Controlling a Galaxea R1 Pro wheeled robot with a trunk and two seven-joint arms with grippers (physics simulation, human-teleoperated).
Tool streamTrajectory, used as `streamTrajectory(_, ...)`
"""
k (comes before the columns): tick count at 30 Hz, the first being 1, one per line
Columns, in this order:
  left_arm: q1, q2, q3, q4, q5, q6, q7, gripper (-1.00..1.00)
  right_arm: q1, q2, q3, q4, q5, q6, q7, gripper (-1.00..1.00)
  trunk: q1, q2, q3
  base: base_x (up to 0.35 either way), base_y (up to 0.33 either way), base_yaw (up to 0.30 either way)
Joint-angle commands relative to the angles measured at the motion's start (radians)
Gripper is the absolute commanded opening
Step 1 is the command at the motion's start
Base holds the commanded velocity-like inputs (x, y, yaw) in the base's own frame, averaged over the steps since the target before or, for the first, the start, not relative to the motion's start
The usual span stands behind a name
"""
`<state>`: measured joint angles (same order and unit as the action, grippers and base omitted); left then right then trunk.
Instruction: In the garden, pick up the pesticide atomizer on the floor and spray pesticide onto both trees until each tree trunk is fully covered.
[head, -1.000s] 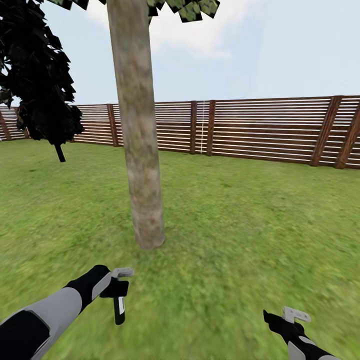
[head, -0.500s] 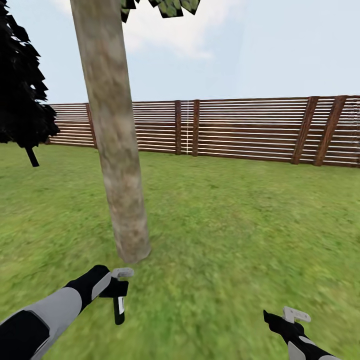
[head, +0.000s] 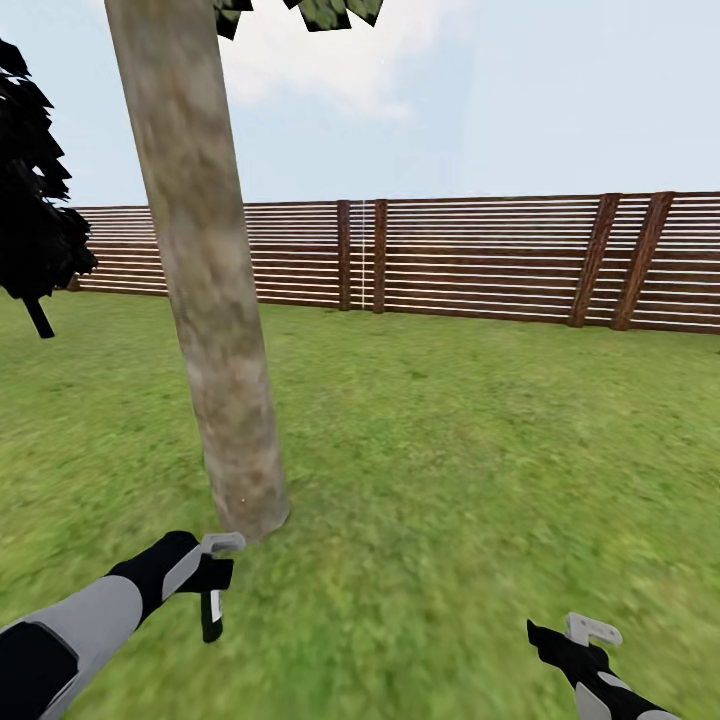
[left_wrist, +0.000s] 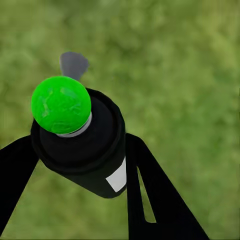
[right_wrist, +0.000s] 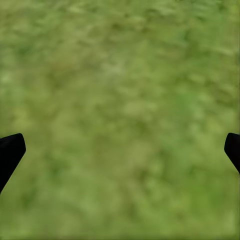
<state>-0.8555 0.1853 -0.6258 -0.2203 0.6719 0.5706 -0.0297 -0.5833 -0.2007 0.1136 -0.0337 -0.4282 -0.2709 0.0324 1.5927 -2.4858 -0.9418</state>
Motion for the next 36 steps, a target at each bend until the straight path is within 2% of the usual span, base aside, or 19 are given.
streamTrajectory(1, 0.000, 0.009, -0.002, -0.001, 0.001, -0.003, -0.003, -1.00, 0.000, 0.000, 0.008, 0.001, -0.011, -0.004, 0.003, 1.00, 0.000, 0.000, -0.001, 0.000, 0.000, 0.000)
streamTrajectory(3, 0.000, 0.017, 0.000, -0.001, 0.002, -0.007, -0.003, -1.00, 0.000, 0.000, 0.008, 0.001, -0.011, -0.004, 0.003, 1.00, 0.000, 0.000, -0.001, 0.000, 0.000, 0.000)
streamTrajectory(11, 0.001, 0.020, -0.001, -0.002, 0.003, -0.012, -0.004, -1.00, 0.000, 0.000, 0.008, 0.001, -0.011, -0.004, 0.003, 1.00, 0.000, 0.000, -0.001, 0.000, 0.000, 0.000)
streamTrajectory(14, 0.001, 0.020, -0.002, -0.001, 0.003, -0.074, -0.003, -1.00, 0.000, 0.000, 0.008, 0.001, -0.011, -0.004, 0.003, 1.00, 0.000, 0.000, -0.001, 0.000, 0.000, 0.000)
streamTrajectory(17, 0.001, 0.019, -0.002, -0.002, 0.003, -0.091, -0.004, -1.00, 0.000, 0.000, 0.008, 0.001, -0.011, -0.004, 0.003, 1.00, 0.000, 0.000, -0.001, -0.092, 0.019, 0.000)
streamTrajectory(24, -0.002, 0.018, 0.001, -0.008, 0.003, -0.093, -0.003, -1.00, 0.000, 0.000, 0.009, 0.001, -0.009, -0.004, 0.003, 1.00, 0.000, 0.000, -0.001, -0.074, 0.006, 0.000)
streamTrajectory(28, -0.003, 0.022, 0.001, -0.074, 0.002, -0.088, -0.002, -1.00, 0.000, 0.000, 0.008, 0.001, -0.009, -0.004, 0.003, 1.00, 0.000, 0.000, 0.000, -0.022, 0.000, -0.060)
streamTrajectory(36, -0.005, 0.031, 0.001, -0.086, 0.001, -0.087, -0.001, -1.00, 0.000, 0.000, 0.009, 0.001, -0.009, -0.004, 0.003, 1.00, 0.000, 0.000, 0.002, -0.174, 0.000, -0.108)
